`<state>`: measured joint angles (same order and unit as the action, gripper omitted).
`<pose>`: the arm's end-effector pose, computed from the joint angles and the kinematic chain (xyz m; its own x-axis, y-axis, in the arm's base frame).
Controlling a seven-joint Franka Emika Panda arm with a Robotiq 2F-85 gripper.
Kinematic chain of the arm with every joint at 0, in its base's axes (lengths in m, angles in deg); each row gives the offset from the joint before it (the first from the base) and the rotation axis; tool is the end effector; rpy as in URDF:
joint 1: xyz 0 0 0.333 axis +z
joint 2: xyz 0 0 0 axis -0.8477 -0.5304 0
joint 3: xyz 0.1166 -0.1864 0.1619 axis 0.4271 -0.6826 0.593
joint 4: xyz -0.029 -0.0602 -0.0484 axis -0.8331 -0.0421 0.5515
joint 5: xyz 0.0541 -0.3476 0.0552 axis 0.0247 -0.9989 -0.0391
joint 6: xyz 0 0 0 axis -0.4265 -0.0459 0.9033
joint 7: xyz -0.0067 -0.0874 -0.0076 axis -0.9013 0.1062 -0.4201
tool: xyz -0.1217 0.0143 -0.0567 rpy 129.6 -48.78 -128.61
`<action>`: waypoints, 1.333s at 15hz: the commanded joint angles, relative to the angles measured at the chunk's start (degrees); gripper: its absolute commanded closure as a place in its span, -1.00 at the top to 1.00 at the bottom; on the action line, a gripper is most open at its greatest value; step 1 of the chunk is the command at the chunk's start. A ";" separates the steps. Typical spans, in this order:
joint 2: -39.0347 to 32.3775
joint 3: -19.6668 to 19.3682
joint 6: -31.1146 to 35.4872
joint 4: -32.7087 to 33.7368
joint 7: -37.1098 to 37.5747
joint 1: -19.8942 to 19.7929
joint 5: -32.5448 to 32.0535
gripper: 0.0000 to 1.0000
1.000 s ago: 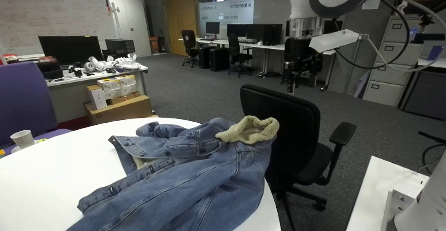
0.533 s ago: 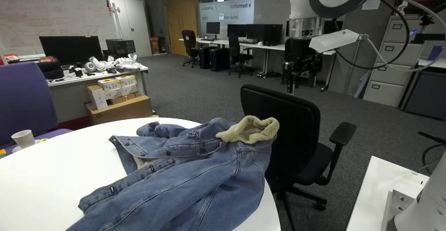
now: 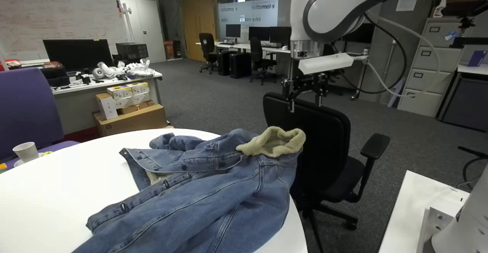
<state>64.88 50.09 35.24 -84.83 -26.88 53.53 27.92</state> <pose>0.4473 0.0143 0.3663 0.8601 -0.5101 -0.0010 -0.5080 -0.8568 0.0879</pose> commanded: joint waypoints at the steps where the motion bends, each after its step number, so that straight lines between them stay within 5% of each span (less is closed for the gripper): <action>1: -12.10 -0.26 0.09 8.68 6.55 1.42 -2.81 1.00; 10: -24.79 -6.61 -2.75 16.88 9.46 7.00 -15.98 1.00; 20: -25.38 -8.75 -1.40 14.87 8.64 8.26 -16.21 1.00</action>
<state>38.56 41.77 35.04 -69.54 -18.24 60.32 11.67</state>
